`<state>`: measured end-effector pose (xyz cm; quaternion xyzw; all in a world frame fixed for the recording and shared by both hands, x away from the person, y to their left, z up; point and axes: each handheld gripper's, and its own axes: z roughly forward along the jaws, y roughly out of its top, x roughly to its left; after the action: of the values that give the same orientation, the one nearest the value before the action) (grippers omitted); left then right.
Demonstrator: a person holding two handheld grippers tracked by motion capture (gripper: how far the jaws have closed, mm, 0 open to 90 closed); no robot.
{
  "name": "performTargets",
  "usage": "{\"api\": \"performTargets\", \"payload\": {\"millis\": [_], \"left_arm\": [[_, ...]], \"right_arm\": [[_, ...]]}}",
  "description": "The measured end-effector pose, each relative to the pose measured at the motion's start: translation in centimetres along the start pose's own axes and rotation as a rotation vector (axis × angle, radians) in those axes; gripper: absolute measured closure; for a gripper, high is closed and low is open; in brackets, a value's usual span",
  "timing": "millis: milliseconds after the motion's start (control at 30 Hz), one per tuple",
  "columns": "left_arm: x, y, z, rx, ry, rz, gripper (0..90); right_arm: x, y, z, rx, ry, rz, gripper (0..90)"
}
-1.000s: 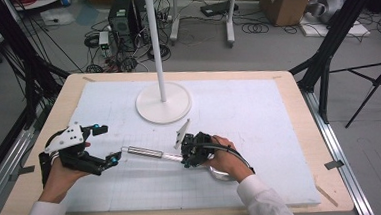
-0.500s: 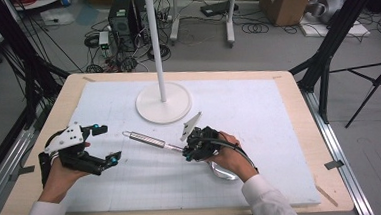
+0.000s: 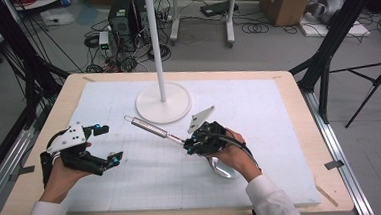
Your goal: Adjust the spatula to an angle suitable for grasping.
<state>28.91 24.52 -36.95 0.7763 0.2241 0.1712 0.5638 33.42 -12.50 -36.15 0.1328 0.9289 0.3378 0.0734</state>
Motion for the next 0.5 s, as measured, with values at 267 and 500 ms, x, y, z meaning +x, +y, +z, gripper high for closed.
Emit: {"api": "performTargets", "payload": {"millis": [267,500], "left_arm": [[-0.3,0.6,0.1,0.002,-0.008,0.007,1.8],[-0.5,1.6,0.4,0.009,-0.008,0.025,1.8]], "right_arm": [[-0.1,0.2,-1.4,-0.075,-0.02,0.016,75.0],[-0.1,0.8,-2.4,-0.146,-0.034,0.02,75.0]]}}
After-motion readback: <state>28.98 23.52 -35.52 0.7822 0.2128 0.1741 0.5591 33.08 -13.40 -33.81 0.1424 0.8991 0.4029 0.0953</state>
